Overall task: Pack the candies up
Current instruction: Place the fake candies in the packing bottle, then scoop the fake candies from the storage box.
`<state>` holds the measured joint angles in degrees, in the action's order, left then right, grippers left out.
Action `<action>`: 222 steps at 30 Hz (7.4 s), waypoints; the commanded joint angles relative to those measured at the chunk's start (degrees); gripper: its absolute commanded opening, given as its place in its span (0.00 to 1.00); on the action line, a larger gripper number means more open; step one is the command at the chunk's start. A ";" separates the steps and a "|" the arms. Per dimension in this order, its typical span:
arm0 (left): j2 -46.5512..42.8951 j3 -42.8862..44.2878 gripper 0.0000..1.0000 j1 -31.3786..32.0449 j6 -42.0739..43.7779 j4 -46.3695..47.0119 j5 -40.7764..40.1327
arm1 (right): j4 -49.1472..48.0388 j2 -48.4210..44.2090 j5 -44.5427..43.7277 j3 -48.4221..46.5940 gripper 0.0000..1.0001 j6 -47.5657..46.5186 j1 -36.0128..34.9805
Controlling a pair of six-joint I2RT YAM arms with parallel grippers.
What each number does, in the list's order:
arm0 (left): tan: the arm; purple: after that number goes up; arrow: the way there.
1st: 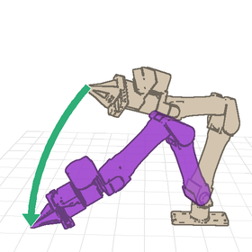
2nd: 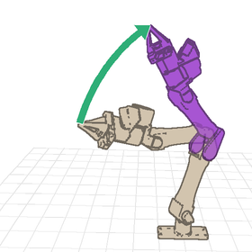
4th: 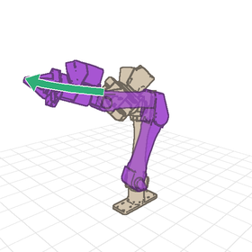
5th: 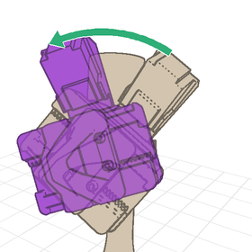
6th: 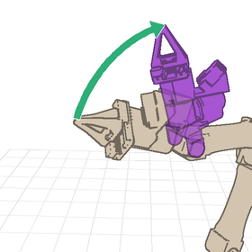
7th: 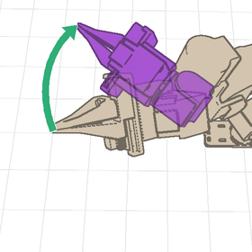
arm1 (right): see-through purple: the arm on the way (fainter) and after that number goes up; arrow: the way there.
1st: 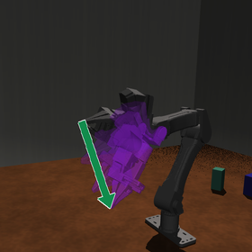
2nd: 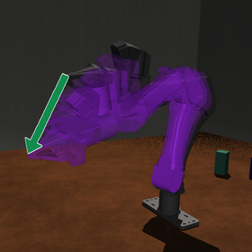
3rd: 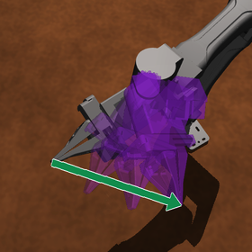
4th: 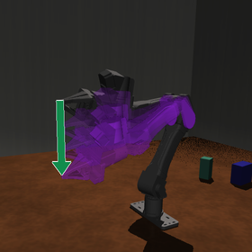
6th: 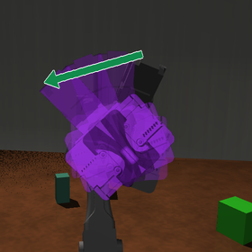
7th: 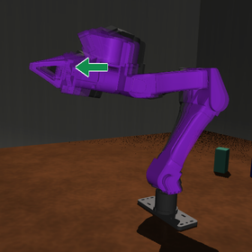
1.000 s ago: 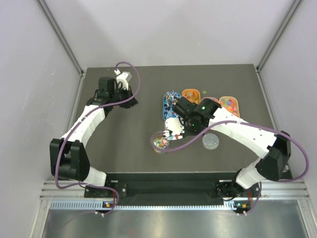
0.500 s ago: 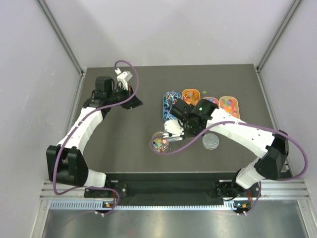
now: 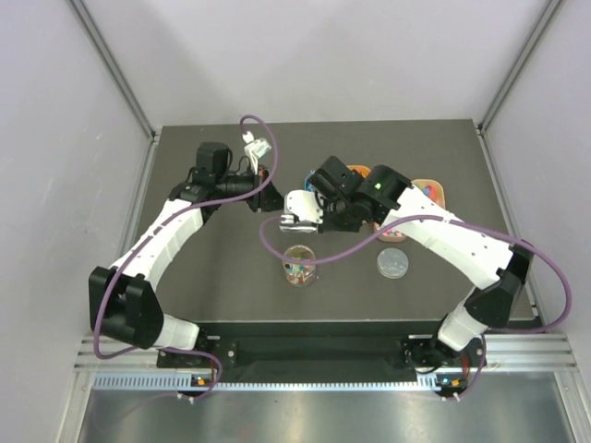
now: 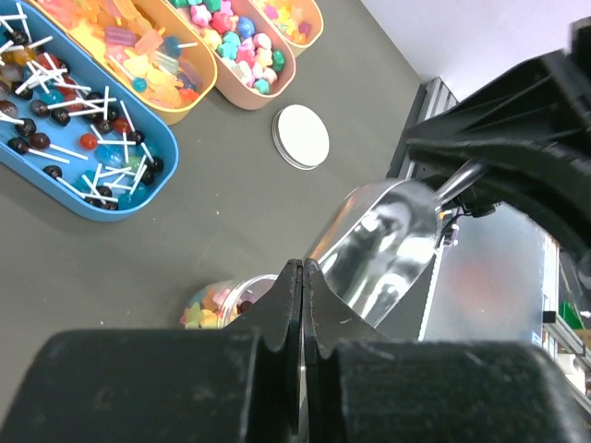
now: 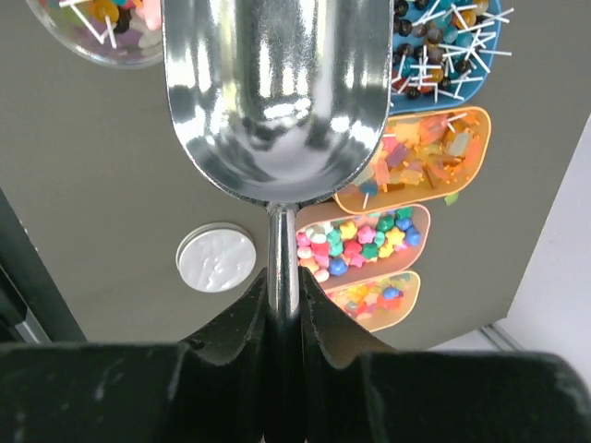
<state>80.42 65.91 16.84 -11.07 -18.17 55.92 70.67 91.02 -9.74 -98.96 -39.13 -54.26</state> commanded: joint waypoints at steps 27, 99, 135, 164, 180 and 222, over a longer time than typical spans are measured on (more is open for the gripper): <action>3.34 6.07 0.00 2.23 3.25 -2.92 -3.53 | -10.29 3.99 5.87 -17.41 0.00 11.10 9.43; 31.11 25.15 0.00 3.99 8.17 5.95 -35.45 | -11.08 -17.29 1.56 32.34 0.00 46.78 57.34; 31.81 21.89 0.00 3.90 5.62 6.22 -33.42 | -14.25 1.26 6.57 27.07 0.00 46.08 57.95; 31.90 19.26 0.00 3.90 4.13 5.78 -31.66 | -19.78 10.23 8.07 23.01 0.00 43.09 58.30; 31.02 16.36 0.00 4.78 4.04 5.34 -31.58 | -27.87 11.37 9.03 26.98 0.00 40.80 59.09; 23.55 10.11 0.00 7.06 9.14 0.16 -28.24 | -33.24 6.71 12.11 31.20 0.00 35.53 60.59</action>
<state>106.87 75.72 23.77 -1.96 -18.70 26.20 39.35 96.92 1.54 -67.81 -3.03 5.72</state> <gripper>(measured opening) 0.010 0.123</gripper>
